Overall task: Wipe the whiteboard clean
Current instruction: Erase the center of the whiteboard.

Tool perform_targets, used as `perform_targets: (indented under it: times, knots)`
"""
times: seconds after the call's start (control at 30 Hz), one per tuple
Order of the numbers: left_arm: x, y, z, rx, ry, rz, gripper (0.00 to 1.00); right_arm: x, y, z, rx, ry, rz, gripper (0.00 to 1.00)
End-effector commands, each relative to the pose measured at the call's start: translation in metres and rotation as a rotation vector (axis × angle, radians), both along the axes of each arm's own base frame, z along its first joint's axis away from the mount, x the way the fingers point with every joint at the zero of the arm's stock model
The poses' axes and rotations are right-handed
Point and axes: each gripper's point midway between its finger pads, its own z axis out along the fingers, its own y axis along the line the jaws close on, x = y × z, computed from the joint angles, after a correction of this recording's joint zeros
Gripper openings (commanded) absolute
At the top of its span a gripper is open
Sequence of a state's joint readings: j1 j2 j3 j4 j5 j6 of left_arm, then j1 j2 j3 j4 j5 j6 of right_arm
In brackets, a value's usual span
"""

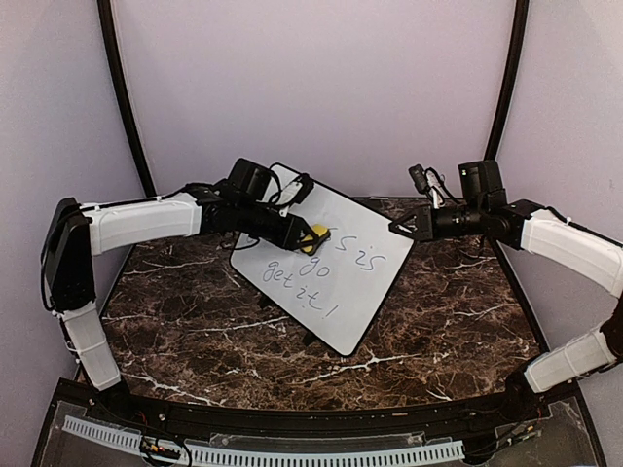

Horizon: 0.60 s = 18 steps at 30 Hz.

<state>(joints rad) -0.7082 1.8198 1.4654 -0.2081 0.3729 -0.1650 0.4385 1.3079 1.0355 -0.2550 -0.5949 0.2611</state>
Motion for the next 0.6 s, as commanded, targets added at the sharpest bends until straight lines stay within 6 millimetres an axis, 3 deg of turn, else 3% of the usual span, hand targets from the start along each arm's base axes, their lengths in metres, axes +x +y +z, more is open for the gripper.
perform_targets:
  times: [0.0,0.2,0.57]
  knots:
    - [-0.02,0.017,-0.036,0.087,0.072,0.02,0.12,-0.017,0.024,0.017,0.016,-0.154,0.169,0.0]
    - [-0.021,0.022,-0.04,0.108,0.061,0.038,0.12,-0.018,0.024,0.018,0.017,-0.154,0.172,0.0]
    - [0.024,0.001,-0.002,0.082,-0.061,0.102,0.12,-0.02,0.023,0.018,0.018,-0.157,0.172,0.0]
